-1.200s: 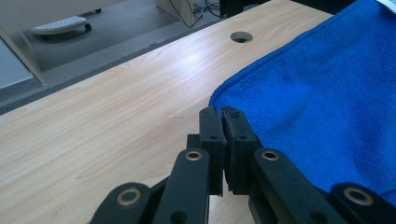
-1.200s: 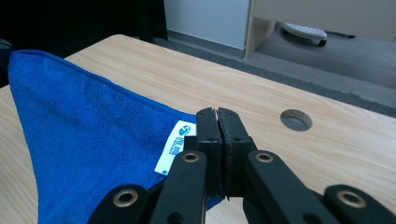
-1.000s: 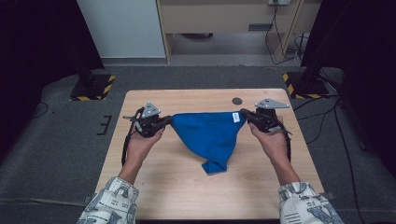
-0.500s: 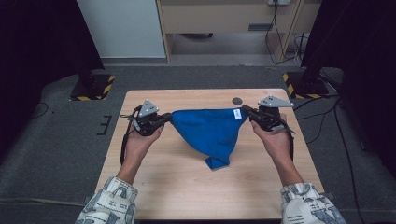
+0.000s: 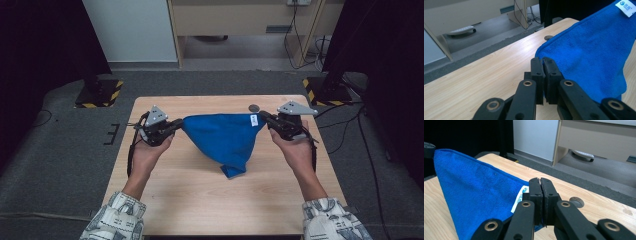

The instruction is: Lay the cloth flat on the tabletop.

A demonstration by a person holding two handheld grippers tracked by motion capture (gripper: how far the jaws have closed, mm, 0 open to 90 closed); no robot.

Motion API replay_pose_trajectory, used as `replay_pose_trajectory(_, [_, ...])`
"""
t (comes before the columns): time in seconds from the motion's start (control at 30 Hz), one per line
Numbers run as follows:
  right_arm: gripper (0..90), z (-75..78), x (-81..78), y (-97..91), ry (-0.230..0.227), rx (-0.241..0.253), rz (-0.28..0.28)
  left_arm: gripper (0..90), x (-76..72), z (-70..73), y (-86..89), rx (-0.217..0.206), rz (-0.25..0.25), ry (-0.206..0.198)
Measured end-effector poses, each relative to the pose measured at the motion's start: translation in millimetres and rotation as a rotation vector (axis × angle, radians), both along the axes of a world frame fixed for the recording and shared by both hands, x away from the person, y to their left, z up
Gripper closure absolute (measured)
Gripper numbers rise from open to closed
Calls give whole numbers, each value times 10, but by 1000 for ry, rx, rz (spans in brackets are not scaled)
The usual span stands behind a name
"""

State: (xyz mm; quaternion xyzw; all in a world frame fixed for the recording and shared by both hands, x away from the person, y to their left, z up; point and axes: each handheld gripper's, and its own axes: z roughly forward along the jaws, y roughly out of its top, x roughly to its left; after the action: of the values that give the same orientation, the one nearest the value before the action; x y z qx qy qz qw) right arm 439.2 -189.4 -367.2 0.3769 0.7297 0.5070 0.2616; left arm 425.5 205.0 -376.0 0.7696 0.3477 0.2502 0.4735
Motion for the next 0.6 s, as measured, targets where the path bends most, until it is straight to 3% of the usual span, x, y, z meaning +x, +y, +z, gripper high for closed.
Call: replay_pose_trajectory(0.6, [884, 176, -197, -126, -58, 35, -3, 871, -186, 214, -44, -18, -28, -50])
